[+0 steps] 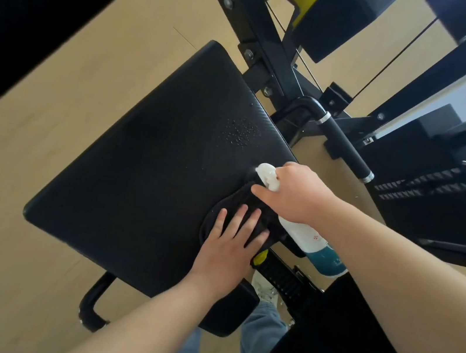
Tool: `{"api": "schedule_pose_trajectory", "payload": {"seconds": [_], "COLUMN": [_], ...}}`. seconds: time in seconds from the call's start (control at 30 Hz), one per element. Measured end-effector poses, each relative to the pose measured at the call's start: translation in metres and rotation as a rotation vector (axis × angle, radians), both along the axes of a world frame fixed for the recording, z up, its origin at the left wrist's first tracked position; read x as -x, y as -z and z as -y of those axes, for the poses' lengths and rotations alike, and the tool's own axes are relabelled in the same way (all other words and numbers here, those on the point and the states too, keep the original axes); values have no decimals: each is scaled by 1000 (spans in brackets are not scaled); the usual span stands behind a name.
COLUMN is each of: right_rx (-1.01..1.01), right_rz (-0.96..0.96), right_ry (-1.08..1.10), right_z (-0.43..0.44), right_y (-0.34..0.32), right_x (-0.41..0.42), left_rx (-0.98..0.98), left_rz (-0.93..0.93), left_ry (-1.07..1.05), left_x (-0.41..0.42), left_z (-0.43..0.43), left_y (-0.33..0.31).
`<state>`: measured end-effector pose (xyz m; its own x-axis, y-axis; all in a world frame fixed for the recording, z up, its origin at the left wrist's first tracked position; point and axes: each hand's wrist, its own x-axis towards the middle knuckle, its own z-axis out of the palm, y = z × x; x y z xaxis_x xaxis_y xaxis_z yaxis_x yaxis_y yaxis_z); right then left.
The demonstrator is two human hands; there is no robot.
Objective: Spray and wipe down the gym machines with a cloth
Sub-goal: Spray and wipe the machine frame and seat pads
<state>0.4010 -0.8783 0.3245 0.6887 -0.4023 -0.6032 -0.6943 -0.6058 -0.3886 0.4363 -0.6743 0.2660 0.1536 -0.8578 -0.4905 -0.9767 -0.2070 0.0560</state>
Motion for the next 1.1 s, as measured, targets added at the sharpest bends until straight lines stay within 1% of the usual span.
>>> {"api": "schedule_pose_trajectory", "payload": {"seconds": [0.03, 0.13, 0.17, 0.27, 0.33, 0.4, 0.5, 0.63, 0.73, 0.8, 0.83, 0.87, 0.97, 1.03, 1.1], "right_rx": [5, -9, -12, -5, -19, -30, -36, -41, -29, -29, -30, -27, -28, -54, -84], "right_rz": [15, 93, 110, 123, 123, 139, 157, 146, 120, 125, 133, 143, 168, 162, 143], "right_ry": [40, 183, 216, 248, 265, 278, 321, 356, 362, 384, 402, 418, 453, 472, 447], "right_z": [0, 1, 1, -3, -6, -6, -1, 6, 13, 17, 19, 22, 28, 32, 33], "right_y": [3, 9, 10, 12, 15, 19, 23, 26, 27, 26, 25, 25, 19, 13, 9], "right_x": [6, 21, 24, 32, 37, 42, 49, 54, 50, 48, 46, 45, 43, 47, 51], "left_rx": [0, 10, 16, 36, 42, 93, 135, 135, 166, 218, 240, 241, 154, 98, 59], "left_rz": [4, -21, -31, 6, 25, 30, 61, 190, 257, 242, 214, 170, -12, -104, -129], "left_ry": [21, 196, 217, 121, 157, 142, 51, -8, -166, -215, -165, -59, 260, 368, 418], "left_x": [2, 13, 14, 8, 1, -8, -33, -84, -109, -106, -99, -89, -53, -28, -14], "left_z": [-1, -5, -4, 6, 23, 46, 88, 124, 129, 129, 127, 123, 103, 93, 88], "left_y": [0, 7, 11, 18, 22, 24, 23, 5, -6, -5, -2, 3, 20, 28, 34]}}
